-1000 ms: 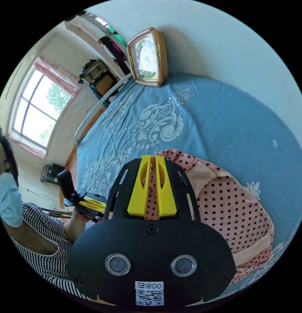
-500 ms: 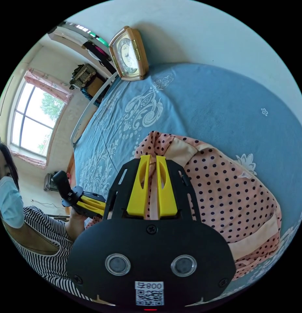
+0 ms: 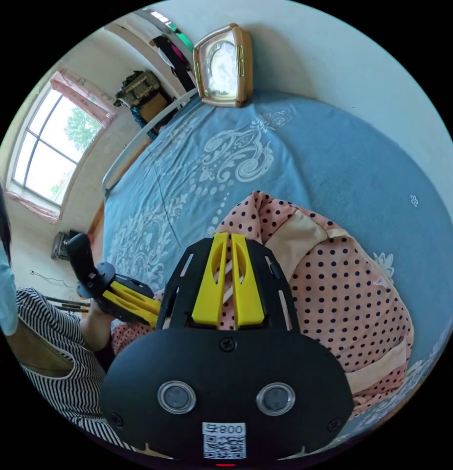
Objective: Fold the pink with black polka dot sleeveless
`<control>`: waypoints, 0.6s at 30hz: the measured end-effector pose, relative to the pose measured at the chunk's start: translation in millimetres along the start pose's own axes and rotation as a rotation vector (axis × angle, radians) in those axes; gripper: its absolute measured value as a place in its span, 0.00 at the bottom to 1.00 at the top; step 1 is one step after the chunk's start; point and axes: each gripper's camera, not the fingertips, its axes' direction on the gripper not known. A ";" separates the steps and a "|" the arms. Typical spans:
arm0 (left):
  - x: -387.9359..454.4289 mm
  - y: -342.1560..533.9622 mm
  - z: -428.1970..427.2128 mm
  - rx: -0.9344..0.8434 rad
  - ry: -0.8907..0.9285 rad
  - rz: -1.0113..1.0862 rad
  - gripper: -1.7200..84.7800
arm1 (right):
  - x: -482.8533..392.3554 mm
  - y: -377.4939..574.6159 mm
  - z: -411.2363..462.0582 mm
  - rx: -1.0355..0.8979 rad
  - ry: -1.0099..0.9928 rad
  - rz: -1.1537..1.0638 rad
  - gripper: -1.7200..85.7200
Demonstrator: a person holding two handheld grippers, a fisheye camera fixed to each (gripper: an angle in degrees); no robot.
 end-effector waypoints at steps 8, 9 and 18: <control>-7.6 -0.6 -26.2 -0.022 -0.086 -0.019 0.03 | -9.5 -5.0 8.0 -0.008 -0.009 -0.009 0.02; -9.6 0.3 -31.6 -0.020 -0.083 -0.022 0.03 | -12.4 -2.9 6.0 -0.008 -0.006 -0.010 0.02; -20.0 9.8 -66.3 -0.037 -0.077 -0.012 0.02 | -35.9 29.5 -37.8 0.076 0.056 0.002 0.02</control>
